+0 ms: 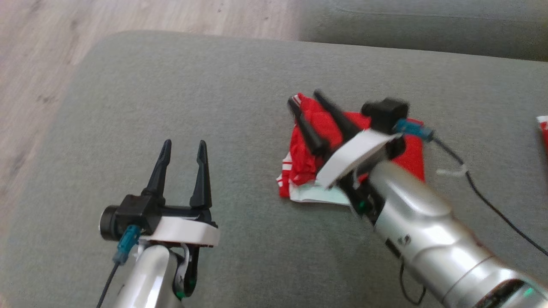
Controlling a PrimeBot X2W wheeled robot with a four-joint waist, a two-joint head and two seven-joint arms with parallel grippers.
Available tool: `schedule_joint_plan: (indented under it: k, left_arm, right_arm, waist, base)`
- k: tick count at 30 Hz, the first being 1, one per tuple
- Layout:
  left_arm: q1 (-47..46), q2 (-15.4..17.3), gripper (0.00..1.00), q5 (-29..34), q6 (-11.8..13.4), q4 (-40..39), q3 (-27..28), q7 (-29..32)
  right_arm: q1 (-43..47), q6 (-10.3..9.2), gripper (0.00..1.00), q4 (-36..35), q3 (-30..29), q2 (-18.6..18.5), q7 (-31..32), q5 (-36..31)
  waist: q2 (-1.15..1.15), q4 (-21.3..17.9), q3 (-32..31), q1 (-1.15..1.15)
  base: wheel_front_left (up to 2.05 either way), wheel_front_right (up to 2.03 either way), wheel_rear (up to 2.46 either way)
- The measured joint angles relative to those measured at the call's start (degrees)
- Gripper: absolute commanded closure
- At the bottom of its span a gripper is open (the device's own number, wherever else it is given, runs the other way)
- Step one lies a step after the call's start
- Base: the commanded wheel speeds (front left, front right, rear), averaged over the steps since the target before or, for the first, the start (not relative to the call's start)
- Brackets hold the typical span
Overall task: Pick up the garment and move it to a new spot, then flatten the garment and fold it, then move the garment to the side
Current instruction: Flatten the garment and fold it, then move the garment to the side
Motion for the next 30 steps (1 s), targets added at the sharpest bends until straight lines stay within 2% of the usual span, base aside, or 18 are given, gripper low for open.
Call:
schedule_joint_plan:
  k: [3,8,13,15,20,30]
  left_arm:
    - [0.08,0.00,0.00,0.01,0.01,-0.15,0.69,0.00]
    - [0.32,0.00,0.00,0.02,0.27,-1.27,1.72,0.00]
    - [2.55,0.00,0.00,0.19,0.51,-1.96,3.23,0.00]
    - [3.29,0.01,0.00,0.66,0.47,-1.92,3.48,0.00]
    - [3.64,0.02,0.00,1.63,0.36,-1.98,5.15,0.00]
    - [6.41,0.05,0.00,3.27,-0.38,-1.19,5.97,0.00]
  right_arm:
    - [-0.88,0.00,0.00,-1.44,-7.11,0.11,-0.01,-5.97]
    - [1.27,0.00,0.00,-5.47,-24.63,0.05,-0.16,-23.42]
    - [12.99,0.00,0.00,-13.14,-39.31,0.01,-0.43,-39.47]
    - [18.62,0.00,0.00,-15.45,-43.18,0.09,-0.43,-41.62]
    - [28.56,0.00,0.00,-20.78,-47.79,0.34,-0.43,-44.32]
    - [35.17,0.00,0.00,-25.14,-48.05,1.03,-0.43,-41.27]
  waist:
    - [0.00,-1.70,-0.69,0.00]
    - [0.00,-4.65,-1.74,0.00]
    - [0.00,-7.51,-2.51,0.00]
    - [0.00,-8.27,-2.82,0.00]
    - [0.00,-9.64,-3.31,0.00]
    - [0.00,-11.42,-3.74,0.00]
  base:
    - [0.00,0.00,0.00]
    - [0.00,0.00,0.00]
    - [0.00,0.00,0.00]
    - [0.00,0.00,0.00]
    - [0.00,0.00,0.00]
    - [0.00,0.00,0.00]
